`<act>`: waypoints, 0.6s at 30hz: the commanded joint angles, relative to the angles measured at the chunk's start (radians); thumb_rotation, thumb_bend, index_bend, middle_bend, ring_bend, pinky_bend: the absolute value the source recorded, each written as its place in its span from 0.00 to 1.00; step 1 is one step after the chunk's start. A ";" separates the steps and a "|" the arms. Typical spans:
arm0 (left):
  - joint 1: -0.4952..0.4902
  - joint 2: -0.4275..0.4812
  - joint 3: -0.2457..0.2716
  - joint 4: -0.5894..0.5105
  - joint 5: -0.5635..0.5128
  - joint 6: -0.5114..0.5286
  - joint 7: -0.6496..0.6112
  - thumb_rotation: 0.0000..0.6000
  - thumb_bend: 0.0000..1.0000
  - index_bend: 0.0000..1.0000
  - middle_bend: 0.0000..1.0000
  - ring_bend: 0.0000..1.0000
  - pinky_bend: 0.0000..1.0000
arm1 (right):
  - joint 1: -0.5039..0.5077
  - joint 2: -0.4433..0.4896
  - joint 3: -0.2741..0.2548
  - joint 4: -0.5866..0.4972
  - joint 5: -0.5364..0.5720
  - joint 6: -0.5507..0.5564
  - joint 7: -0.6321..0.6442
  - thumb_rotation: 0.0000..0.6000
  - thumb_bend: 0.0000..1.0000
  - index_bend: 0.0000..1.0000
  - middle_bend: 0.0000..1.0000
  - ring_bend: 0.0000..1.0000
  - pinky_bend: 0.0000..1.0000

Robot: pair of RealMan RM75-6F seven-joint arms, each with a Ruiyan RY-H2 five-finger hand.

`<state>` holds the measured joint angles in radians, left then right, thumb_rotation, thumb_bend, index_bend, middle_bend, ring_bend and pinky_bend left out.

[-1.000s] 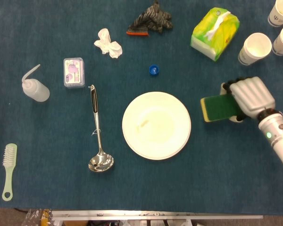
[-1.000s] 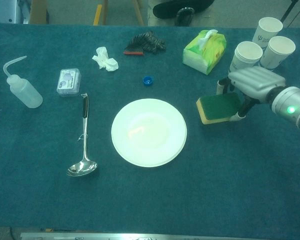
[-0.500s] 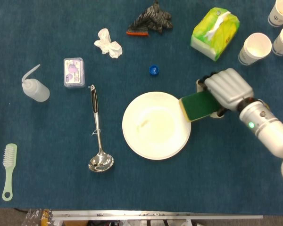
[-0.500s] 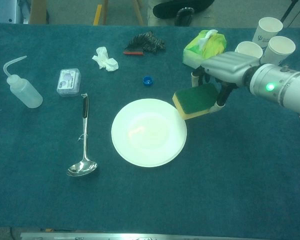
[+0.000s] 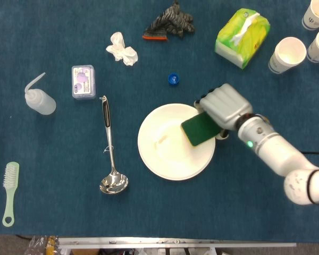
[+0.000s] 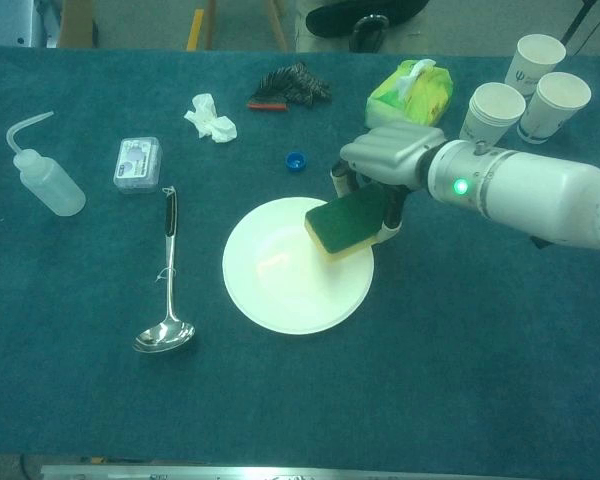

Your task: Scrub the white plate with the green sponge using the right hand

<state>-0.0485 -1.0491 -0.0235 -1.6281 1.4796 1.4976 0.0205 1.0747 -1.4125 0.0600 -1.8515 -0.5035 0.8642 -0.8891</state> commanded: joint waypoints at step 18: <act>0.007 -0.007 0.009 0.025 0.020 0.004 -0.048 1.00 0.40 0.17 0.16 0.14 0.13 | 0.283 -0.181 -0.035 0.079 0.328 0.114 -0.228 1.00 0.08 0.49 0.42 0.34 0.39</act>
<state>-0.0415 -1.0552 -0.0154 -1.6054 1.4975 1.5015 -0.0243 1.3483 -1.5821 0.0255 -1.7810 -0.1869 0.9714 -1.1095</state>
